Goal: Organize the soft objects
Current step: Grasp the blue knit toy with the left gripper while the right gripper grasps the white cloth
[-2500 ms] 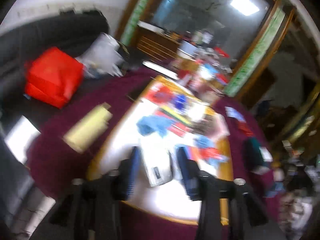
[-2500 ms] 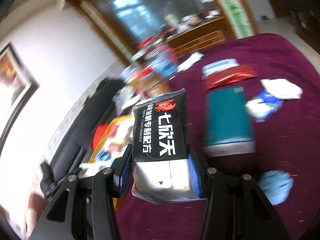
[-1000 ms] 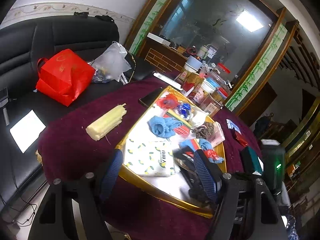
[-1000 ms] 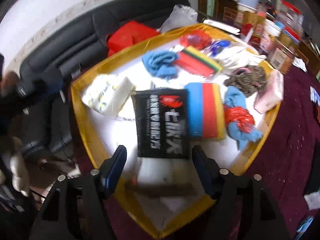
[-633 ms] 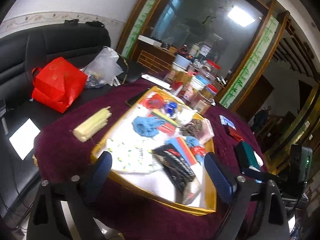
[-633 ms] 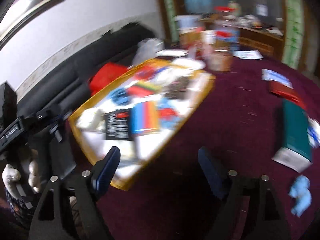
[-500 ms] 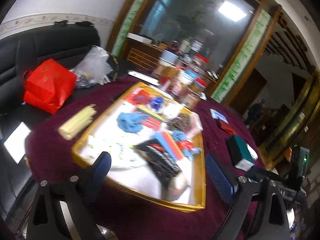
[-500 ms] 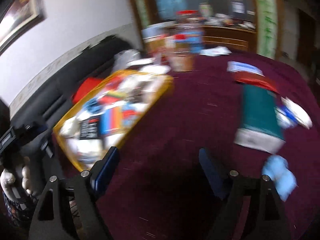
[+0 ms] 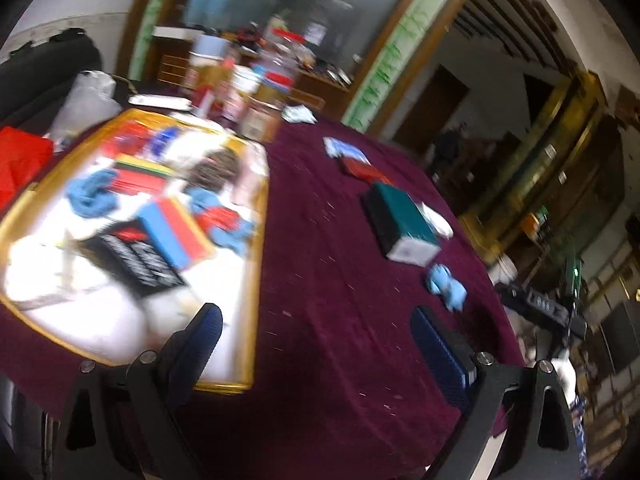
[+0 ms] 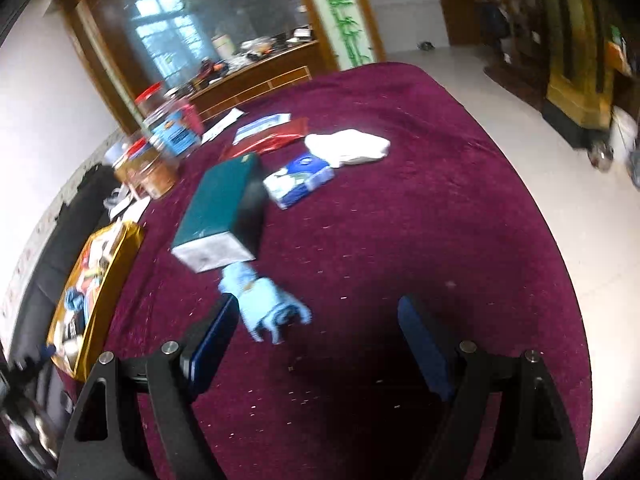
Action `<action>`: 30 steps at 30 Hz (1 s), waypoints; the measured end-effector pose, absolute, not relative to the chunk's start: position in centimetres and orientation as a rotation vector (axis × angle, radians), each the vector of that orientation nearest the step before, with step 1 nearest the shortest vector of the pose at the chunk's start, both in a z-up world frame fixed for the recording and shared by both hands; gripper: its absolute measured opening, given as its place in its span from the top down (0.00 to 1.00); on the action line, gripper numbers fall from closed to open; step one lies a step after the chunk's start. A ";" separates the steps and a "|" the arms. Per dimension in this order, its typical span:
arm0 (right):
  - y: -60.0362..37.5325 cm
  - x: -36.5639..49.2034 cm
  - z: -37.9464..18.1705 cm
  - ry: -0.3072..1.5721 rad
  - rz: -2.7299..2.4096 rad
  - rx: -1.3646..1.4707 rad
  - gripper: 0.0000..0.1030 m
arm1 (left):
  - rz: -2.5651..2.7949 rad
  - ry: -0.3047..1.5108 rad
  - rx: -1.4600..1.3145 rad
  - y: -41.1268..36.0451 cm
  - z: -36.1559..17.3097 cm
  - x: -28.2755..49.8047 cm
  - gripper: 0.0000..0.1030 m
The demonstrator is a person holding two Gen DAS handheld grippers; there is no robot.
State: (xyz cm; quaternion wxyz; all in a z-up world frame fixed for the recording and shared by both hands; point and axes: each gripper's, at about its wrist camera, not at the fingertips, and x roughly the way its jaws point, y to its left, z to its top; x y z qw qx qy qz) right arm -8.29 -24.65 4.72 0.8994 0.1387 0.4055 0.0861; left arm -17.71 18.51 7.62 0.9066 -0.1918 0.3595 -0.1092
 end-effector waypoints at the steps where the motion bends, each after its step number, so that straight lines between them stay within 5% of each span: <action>1: -25.0 -8.3 4.5 0.841 0.179 0.300 0.21 | -0.243 0.756 -0.380 17.4 7.5 -17.6 0.06; 19: -23.6 0.5 3.6 0.950 0.232 0.406 0.21 | -0.339 1.038 -0.214 6.3 1.2 -8.8 0.06; 30: -23.9 11.0 4.2 0.945 0.033 0.160 0.21 | -0.368 0.939 -0.198 6.1 0.8 -9.9 0.01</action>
